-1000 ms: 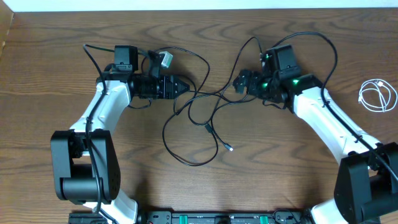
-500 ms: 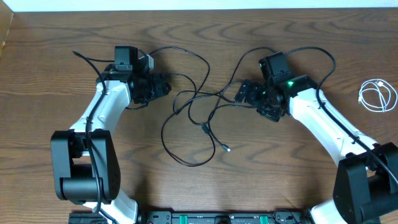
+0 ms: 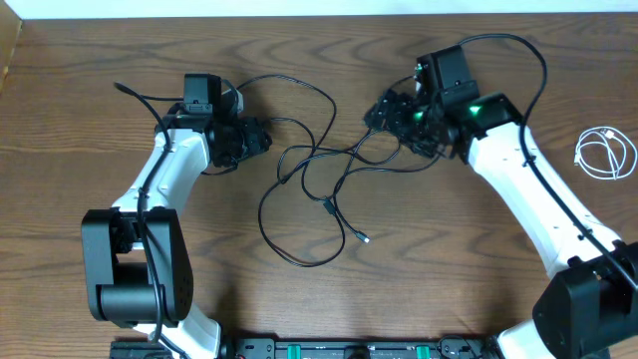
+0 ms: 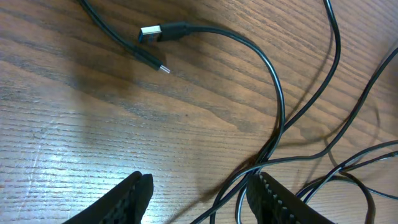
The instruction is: Untangle cables
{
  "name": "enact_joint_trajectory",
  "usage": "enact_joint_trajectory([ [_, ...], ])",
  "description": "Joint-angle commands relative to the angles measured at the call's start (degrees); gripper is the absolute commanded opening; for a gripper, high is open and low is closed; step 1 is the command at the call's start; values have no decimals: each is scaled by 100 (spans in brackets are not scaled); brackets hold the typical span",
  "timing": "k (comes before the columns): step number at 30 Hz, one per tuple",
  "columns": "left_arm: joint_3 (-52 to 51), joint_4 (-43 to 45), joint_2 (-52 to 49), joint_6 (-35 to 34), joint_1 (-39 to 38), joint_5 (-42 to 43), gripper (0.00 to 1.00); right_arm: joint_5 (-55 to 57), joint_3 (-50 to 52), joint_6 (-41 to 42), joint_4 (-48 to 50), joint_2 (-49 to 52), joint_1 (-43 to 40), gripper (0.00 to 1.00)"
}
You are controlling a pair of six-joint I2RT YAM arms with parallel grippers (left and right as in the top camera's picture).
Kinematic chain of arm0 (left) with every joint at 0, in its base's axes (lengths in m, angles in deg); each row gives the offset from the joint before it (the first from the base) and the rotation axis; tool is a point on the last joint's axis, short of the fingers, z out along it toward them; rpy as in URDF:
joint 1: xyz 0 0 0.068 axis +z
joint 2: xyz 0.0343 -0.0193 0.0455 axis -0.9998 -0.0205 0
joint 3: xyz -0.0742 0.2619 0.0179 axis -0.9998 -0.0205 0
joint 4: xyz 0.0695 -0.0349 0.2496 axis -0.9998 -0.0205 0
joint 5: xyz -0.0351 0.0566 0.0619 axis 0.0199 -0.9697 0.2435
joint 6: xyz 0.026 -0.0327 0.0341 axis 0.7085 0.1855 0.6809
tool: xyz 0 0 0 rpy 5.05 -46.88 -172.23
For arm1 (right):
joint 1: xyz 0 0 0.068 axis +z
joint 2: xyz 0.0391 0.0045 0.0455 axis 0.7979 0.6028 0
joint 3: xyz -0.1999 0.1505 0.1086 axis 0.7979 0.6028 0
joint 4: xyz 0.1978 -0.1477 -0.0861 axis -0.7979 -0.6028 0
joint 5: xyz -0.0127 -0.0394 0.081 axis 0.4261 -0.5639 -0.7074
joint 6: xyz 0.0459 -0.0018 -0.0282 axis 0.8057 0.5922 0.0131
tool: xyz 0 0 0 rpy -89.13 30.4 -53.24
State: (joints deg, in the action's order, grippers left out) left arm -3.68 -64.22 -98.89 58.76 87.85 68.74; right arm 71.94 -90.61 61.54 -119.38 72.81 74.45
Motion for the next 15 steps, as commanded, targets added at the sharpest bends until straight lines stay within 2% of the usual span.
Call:
enact_joint_trajectory([
  [1, 13, -7, -52, -11, -13, -94, 54, -90, 76, 387, 313, 101, 350, 85],
  [6, 13, 0, -52, -11, -13, -92, 54, 184, 76, 452, 1036, 341, 846, 81],
  [12, 13, 11, -52, -11, -13, -94, 54, 1036, 76, 455, 2216, 844, 1307, 61],
  [15, 13, 11, -52, -11, -13, -94, 54, 1202, 76, 450, 2920, 1187, 1408, 59],
])
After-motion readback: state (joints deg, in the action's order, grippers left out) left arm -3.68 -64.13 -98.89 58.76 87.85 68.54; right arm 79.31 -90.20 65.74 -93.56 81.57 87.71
